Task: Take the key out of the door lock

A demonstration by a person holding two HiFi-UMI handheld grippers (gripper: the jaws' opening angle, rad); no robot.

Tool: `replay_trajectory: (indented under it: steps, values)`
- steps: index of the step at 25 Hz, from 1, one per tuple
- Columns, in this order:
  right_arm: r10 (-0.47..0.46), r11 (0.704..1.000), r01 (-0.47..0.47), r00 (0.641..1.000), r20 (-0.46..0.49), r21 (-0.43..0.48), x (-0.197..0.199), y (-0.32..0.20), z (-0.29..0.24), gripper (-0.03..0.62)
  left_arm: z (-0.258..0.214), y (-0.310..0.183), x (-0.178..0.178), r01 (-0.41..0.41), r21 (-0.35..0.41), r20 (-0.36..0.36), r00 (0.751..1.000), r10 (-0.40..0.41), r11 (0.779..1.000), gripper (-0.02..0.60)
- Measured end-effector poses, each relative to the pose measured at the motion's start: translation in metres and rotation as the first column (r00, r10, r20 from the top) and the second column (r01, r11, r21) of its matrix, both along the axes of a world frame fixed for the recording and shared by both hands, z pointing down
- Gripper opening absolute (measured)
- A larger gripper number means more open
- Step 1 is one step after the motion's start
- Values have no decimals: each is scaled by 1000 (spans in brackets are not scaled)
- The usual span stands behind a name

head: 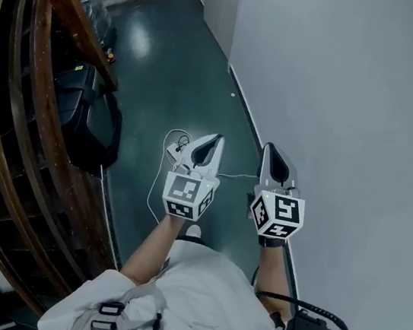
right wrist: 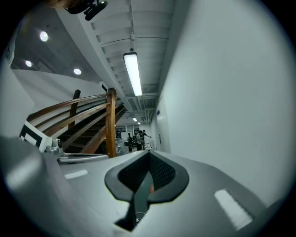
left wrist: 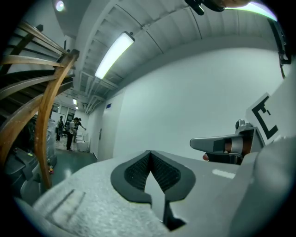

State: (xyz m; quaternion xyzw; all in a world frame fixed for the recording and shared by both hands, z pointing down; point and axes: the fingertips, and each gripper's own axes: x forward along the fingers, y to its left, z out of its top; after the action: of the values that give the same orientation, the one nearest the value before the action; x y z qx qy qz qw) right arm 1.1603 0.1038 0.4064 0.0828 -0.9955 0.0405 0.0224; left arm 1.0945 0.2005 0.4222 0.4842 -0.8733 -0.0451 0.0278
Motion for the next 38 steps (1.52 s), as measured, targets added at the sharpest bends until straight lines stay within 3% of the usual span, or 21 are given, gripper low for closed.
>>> replay_trajectory:
  steps: [4,11,18,22,25,28,33,36,38]
  values:
    - [-73,997,73,997,-12,-10,-73,20,6,2,6,33,-69,83,7,-13,996,-83,997,0]
    - [-210,978,210,977,-46,2,-175,49,28,2,24,68,-157,226,22,-14,974,-225,974,0]
    - [-329,944,330,944,-14,21,-282,10,23,2,31,38,-258,339,20,1,941,-339,941,0]
    - [-408,912,408,913,11,34,-348,-17,0,2,12,17,-324,410,24,16,912,-410,912,0]
    - [-458,885,464,884,93,-50,-379,-37,-28,2,-5,3,-354,497,0,66,866,-496,868,0]
    - [-501,859,509,858,111,-51,-411,-43,-36,1,-2,-7,-383,531,0,34,847,-531,847,0]
    - [-549,833,551,835,42,-48,-478,-43,0,2,0,-27,-437,523,11,8,852,-523,852,0]
    - [-573,819,573,820,25,-38,-525,-39,16,2,5,-35,-491,504,25,-1,864,-504,864,0]
    - [-566,824,566,824,17,-16,-567,-47,19,2,7,-45,-535,485,41,-3,874,-486,873,0]
